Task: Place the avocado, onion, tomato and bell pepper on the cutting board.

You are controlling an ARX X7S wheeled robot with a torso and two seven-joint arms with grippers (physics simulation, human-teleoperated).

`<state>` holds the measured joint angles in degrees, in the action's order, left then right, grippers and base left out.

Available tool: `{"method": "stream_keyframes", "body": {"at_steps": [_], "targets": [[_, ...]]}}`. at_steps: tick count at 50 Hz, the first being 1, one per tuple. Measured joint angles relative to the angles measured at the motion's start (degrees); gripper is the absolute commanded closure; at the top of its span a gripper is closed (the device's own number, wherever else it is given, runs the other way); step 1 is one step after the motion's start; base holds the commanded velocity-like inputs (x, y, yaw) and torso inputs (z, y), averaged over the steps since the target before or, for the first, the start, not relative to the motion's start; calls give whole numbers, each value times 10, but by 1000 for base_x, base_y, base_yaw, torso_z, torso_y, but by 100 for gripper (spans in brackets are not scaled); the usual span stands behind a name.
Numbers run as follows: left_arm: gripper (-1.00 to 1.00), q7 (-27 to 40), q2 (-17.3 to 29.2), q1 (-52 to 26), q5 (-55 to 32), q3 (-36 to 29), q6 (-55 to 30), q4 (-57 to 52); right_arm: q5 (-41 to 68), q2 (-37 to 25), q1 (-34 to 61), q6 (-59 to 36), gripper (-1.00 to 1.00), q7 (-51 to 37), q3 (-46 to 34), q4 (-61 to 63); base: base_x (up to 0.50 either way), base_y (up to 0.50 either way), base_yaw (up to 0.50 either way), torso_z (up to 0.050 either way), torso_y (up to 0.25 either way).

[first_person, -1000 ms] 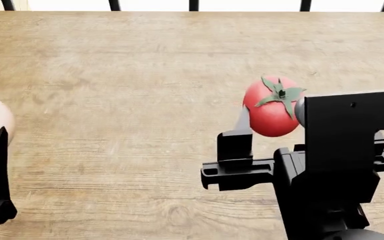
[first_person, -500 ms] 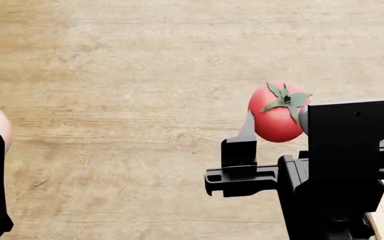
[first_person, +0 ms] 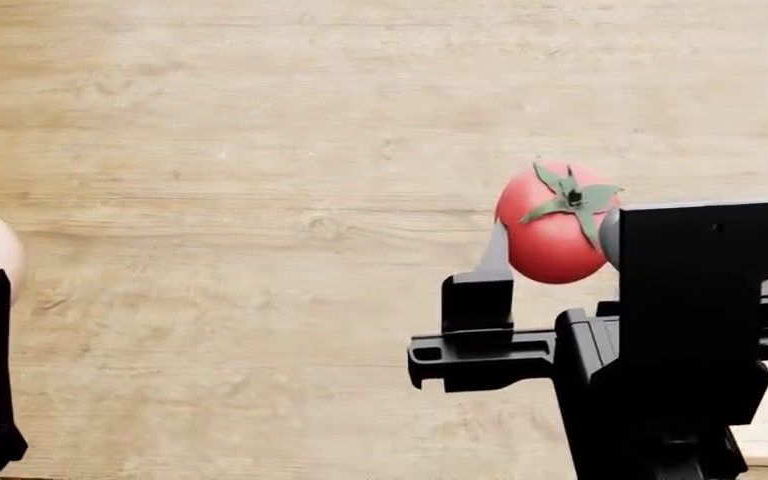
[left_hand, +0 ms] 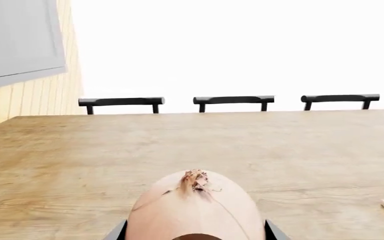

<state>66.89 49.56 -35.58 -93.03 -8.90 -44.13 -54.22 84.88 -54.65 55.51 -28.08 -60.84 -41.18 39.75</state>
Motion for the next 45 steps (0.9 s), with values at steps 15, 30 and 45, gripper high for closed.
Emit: {"method": "stream_keyframes", "body": {"at_steps": [15,30,45], "targets": [[100,-5,4,2,0,1,1,2,4,-1,-2,3,100,-5,3,3,-37,-500,0,0,0],[100,-1,10,8,-8,4,5,-3,3,-4,-8,8,100,-11,6,10,-13,-202,0,0,0],[100,1,9,6,-10,1,5,-3,10,-3,-11,16,100,-9,10,8,0,-500,0,0,0]]}}
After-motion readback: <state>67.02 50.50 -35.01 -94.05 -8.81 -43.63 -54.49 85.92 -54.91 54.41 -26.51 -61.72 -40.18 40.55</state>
